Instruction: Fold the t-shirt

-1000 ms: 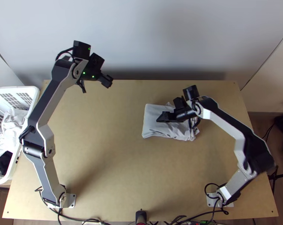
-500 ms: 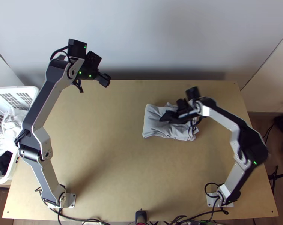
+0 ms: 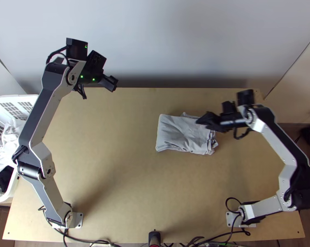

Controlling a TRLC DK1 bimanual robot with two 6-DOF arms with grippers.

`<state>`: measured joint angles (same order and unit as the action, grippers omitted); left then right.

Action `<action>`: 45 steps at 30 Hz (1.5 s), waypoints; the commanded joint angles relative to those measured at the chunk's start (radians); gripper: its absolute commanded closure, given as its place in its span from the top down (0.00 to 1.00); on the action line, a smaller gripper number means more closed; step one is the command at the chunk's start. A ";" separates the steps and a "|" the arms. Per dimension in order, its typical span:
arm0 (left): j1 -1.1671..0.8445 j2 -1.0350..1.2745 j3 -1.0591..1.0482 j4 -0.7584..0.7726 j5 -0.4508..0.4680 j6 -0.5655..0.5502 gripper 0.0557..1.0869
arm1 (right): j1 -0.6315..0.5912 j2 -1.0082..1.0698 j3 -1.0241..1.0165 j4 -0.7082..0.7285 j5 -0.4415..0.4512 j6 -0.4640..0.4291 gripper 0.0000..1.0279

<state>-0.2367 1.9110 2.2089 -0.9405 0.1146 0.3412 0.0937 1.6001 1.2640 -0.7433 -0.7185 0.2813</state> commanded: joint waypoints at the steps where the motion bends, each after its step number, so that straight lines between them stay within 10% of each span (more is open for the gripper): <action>1: 0.004 0.006 0.023 0.009 0.000 0.009 0.96 | -0.144 0.006 -0.074 -0.025 0.002 -0.002 0.96; 16: -0.010 0.014 0.028 0.011 -0.001 0.018 0.96 | -0.295 0.176 -0.169 0.038 0.002 -0.094 0.96; 40: -0.049 0.022 0.058 -0.003 -0.036 0.016 0.96 | -0.078 0.144 -0.158 0.163 0.011 -0.022 0.94; 43: -0.055 0.023 0.058 -0.003 -0.038 0.016 0.96 | -0.078 0.130 -0.172 0.165 0.036 -0.017 0.75; 45: -0.062 0.023 0.058 -0.001 -0.043 0.015 0.96 | -0.080 0.116 -0.184 0.188 0.053 -0.017 0.45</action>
<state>-0.2855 1.9331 2.2665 -0.9413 0.0830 0.3588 0.0029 1.7580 1.1019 -0.5888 -0.6983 0.2527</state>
